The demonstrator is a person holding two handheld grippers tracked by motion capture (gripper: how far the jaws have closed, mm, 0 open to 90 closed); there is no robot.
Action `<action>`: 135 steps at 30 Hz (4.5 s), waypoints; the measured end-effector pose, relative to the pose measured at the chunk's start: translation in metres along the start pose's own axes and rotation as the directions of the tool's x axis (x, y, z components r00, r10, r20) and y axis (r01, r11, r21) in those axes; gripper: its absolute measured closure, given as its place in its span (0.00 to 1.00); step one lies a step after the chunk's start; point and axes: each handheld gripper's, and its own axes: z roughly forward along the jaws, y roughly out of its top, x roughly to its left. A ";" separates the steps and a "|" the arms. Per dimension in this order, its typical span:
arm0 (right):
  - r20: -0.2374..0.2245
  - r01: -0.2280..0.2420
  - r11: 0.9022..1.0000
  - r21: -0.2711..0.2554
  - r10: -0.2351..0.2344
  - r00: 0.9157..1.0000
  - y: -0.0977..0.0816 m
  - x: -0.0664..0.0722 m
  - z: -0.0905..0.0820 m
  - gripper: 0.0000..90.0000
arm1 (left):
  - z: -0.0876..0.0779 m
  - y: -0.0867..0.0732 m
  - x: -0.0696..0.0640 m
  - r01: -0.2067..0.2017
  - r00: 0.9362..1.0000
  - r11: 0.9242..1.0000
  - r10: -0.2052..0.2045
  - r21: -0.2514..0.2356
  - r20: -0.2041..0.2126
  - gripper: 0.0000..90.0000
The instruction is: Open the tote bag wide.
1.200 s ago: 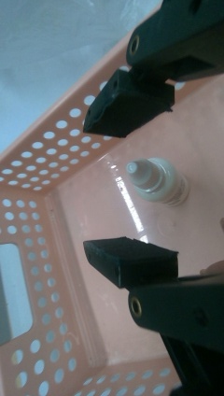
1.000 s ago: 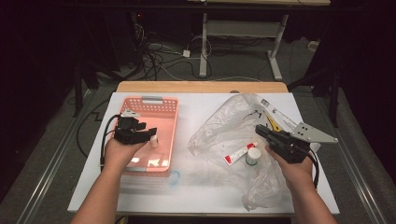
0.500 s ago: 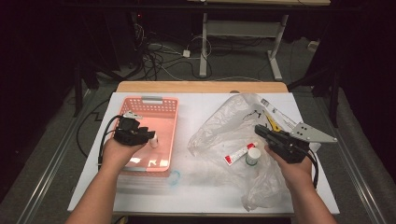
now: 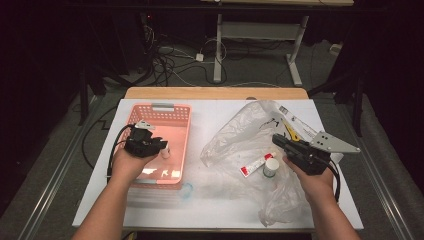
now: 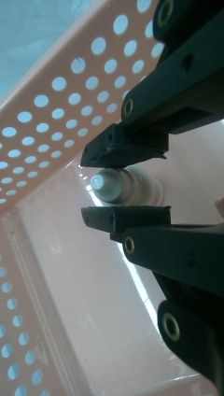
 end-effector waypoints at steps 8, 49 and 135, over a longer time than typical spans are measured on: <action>0.003 -0.002 1.000 -0.001 0.002 1.000 0.000 0.000 -0.001 1.00 | -0.003 0.000 -0.001 -0.001 1.000 1.000 0.001 -0.027 0.004 0.76; 0.002 0.013 1.000 0.003 -0.013 1.000 0.001 0.002 -0.001 1.00 | -0.063 -0.032 -0.056 0.001 0.998 0.935 0.023 -0.354 0.064 0.77; -0.004 0.009 1.000 0.013 -0.009 1.000 -0.003 0.001 0.004 1.00 | 0.059 0.059 -0.220 -0.256 0.927 0.892 0.336 -0.373 0.168 0.77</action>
